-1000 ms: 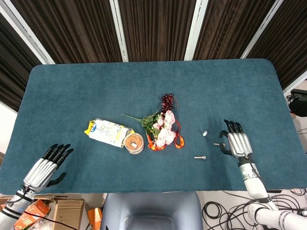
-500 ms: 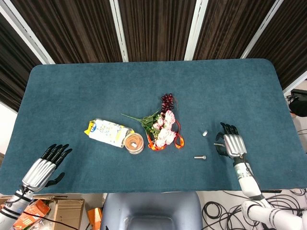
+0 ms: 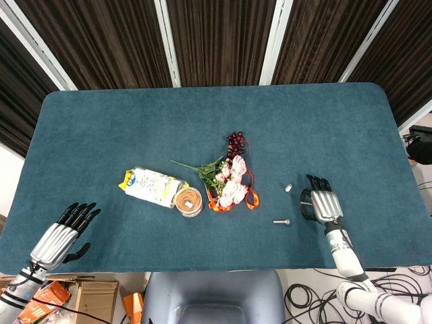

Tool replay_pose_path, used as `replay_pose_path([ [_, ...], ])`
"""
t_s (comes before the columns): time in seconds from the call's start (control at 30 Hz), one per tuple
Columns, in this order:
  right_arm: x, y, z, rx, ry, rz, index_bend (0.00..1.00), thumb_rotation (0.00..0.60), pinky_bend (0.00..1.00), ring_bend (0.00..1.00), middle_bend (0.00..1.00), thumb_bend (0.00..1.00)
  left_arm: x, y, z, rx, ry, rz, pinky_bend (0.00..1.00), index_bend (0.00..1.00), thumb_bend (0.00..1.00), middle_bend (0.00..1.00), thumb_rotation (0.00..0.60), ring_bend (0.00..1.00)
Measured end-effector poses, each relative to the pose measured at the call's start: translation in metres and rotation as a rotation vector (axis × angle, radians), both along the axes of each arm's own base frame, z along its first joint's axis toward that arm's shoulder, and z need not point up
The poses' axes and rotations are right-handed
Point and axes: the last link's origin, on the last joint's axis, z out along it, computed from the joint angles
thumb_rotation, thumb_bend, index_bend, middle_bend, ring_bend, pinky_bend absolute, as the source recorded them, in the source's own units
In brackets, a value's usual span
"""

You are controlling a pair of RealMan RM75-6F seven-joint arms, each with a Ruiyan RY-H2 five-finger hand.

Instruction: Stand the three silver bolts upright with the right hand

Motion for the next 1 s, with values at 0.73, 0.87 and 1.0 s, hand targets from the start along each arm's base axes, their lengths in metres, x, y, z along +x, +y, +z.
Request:
replay_pose_path([
  [0.73,0.003,-0.001,0.0,0.003,-0.025,-0.002,0.55,0.6,0.0,0.0,0.03,0.36,0.0,0.0,0.001,0.004,-0.005,0.001,0.0,0.0,0.37,0.0,0.6,0.0],
  [0.87,0.005,0.0,0.003,-0.008,-0.047,0.005,0.55,0.6,0.0,0.0,0.03,0.36,0.0,-0.001,0.002,0.006,-0.006,0.001,0.0,0.0,0.37,0.0,0.6,0.0],
  [1.0,0.006,0.001,0.009,-0.027,-0.087,0.014,0.55,0.6,0.0,0.0,0.03,0.36,0.0,-0.001,0.001,0.007,-0.005,0.0,0.0,0.0,0.37,0.0,0.6,0.0],
])
